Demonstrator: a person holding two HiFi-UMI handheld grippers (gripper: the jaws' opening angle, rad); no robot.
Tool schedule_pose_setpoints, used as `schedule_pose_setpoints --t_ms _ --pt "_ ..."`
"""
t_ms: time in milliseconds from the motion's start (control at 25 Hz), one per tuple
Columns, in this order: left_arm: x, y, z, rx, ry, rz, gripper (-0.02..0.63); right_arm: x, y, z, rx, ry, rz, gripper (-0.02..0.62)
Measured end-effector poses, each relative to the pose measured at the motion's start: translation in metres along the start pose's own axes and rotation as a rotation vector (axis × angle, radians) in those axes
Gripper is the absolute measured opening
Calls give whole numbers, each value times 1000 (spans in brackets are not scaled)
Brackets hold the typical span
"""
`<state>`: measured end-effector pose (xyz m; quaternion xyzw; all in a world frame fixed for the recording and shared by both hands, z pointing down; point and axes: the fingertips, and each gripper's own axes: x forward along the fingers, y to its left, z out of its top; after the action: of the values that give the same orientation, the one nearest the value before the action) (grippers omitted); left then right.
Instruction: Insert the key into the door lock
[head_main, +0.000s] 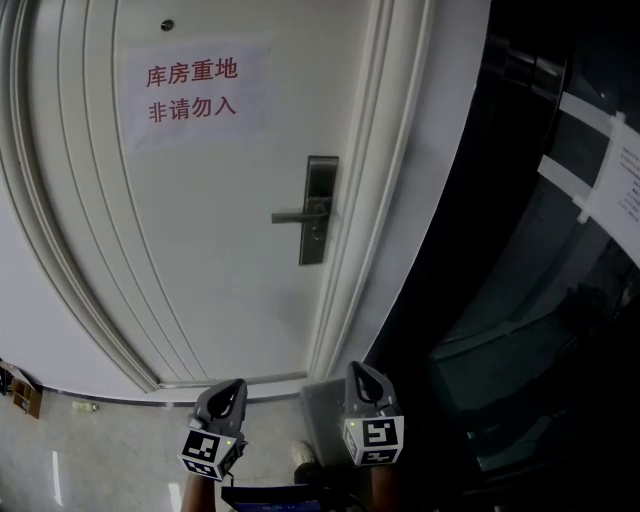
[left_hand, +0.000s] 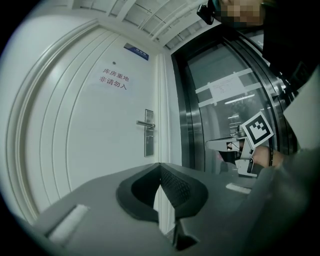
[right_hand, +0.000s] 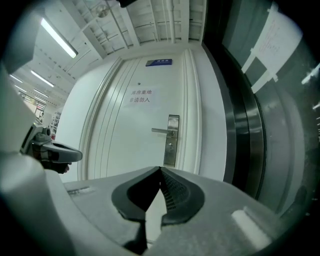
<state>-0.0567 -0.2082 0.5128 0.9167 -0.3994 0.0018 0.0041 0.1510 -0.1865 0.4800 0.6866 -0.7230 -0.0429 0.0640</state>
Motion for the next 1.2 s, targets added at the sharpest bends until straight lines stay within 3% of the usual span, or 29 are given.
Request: schedule_pose_setpoints --t_ms 520,1200 --pt "-16 -14 -8 16 30 6 2 -38 15 -32 6 40 39 2" --pt "-18 -20 -17 2 48 22 2 -42 24 -46 9 74 89 2"
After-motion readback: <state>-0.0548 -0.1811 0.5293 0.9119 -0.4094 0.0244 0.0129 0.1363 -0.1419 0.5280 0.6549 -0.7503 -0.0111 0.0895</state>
